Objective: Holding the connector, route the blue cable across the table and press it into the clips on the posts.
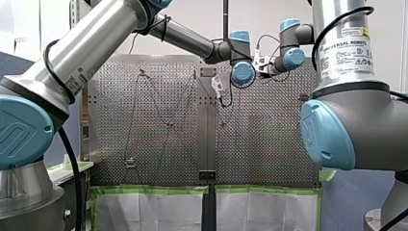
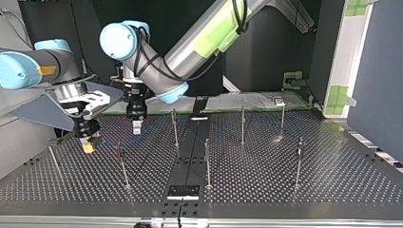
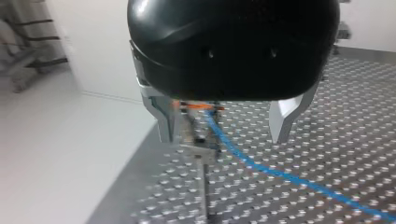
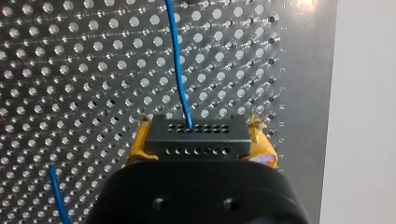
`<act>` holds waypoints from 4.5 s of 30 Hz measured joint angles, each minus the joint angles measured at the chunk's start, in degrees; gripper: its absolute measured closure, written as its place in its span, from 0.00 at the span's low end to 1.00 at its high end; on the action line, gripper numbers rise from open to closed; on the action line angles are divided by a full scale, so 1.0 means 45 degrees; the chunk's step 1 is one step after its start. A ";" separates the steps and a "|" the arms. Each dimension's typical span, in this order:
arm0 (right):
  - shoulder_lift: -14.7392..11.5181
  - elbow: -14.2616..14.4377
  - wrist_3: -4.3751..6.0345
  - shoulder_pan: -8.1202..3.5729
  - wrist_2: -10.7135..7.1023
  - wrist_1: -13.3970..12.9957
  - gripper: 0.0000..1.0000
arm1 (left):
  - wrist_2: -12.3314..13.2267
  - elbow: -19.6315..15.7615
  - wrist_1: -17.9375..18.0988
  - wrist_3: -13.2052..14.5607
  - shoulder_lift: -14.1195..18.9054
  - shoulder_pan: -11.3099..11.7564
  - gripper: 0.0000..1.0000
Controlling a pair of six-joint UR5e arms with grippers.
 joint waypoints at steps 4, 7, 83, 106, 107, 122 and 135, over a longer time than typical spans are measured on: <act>0.0013 0.0000 0.0013 -0.0027 0.0002 0.0000 1.00 | 0.0022 -0.0392 0.0392 0.0003 0.0392 -0.0023 0.00; 0.0016 0.0001 0.0016 -0.0033 0.0003 0.0000 1.00 | 0.0051 -0.0726 0.0730 0.0006 0.0726 -0.0054 0.00; 0.0083 0.0034 -0.0039 -0.0154 -0.0002 0.0017 1.00 | 0.0591 -0.9078 0.9081 -0.5760 0.1477 -0.0788 0.00; 0.0101 0.0034 -0.0058 -0.0176 -0.0001 -0.0011 1.00 | -0.1565 -1.1507 1.1511 -0.4015 -0.0952 -0.1131 0.00; 0.0100 0.0034 -0.0058 -0.0176 -0.0001 -0.0013 1.00 | -0.1694 -1.1634 1.1632 -0.3889 -0.1079 -0.1116 0.00; 0.0113 0.0026 -0.0059 -0.0212 -0.0002 -0.0006 1.00 | -0.0988 -1.3253 1.2991 -0.2271 -0.2575 -0.0961 0.00; 0.0103 0.0038 -0.0097 -0.0231 -0.0002 0.0019 1.00 | 0.0092 -1.4335 1.2072 -0.1190 -0.2658 -0.0663 0.00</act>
